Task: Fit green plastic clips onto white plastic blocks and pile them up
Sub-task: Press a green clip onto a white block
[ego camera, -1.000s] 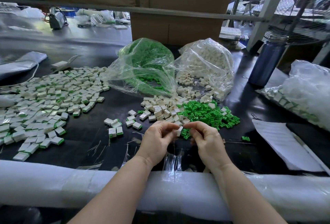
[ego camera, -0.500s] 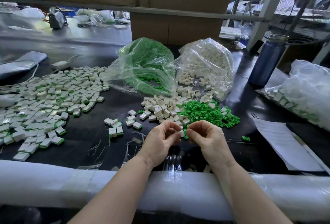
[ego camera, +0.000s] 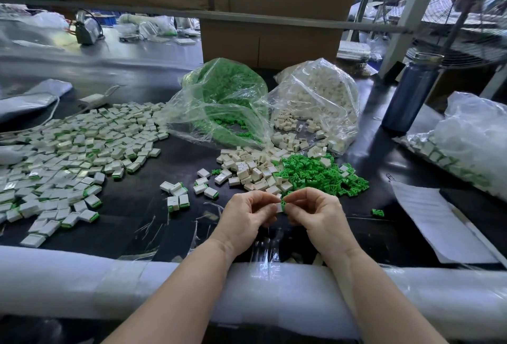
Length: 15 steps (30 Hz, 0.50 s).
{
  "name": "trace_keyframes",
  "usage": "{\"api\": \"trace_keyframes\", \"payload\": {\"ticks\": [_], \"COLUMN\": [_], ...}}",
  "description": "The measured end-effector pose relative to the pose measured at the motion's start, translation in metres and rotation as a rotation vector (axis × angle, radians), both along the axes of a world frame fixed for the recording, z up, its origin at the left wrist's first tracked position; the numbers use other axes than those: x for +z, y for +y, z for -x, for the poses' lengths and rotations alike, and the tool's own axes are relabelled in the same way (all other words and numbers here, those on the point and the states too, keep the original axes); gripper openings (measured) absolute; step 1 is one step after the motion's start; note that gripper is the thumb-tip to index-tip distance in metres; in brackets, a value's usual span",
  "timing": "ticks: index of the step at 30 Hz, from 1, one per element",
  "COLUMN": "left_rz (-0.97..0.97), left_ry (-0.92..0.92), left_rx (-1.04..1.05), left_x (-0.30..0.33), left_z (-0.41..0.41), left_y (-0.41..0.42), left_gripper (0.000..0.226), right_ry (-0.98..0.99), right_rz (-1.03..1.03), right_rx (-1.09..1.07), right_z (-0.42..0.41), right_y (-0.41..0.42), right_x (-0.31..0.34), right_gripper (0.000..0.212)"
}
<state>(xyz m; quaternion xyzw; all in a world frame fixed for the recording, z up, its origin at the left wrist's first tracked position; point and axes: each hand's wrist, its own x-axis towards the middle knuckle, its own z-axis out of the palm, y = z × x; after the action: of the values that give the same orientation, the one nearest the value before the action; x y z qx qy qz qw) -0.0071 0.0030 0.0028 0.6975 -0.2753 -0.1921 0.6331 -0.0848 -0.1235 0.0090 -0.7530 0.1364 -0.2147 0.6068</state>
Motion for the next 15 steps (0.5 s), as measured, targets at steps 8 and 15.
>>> {"api": "trace_keyframes", "payload": {"ticks": [8,15], "left_rz": [-0.081,-0.134], "left_ry": [-0.079,-0.128], "left_rx": [0.002,-0.022], "left_x": [-0.0015,0.0002], "left_z": [0.001,0.0028], "left_y": [-0.0002,0.0005], "left_gripper": [0.024,0.021], "right_ry": [0.05,0.079], "right_rz": [0.014,0.029], "right_rx": [0.007,0.028], "right_z": [0.0007,0.0019], "right_y": [0.0014,-0.0001], "right_x": [0.0009,0.0015], "right_gripper": [0.026,0.027]}}
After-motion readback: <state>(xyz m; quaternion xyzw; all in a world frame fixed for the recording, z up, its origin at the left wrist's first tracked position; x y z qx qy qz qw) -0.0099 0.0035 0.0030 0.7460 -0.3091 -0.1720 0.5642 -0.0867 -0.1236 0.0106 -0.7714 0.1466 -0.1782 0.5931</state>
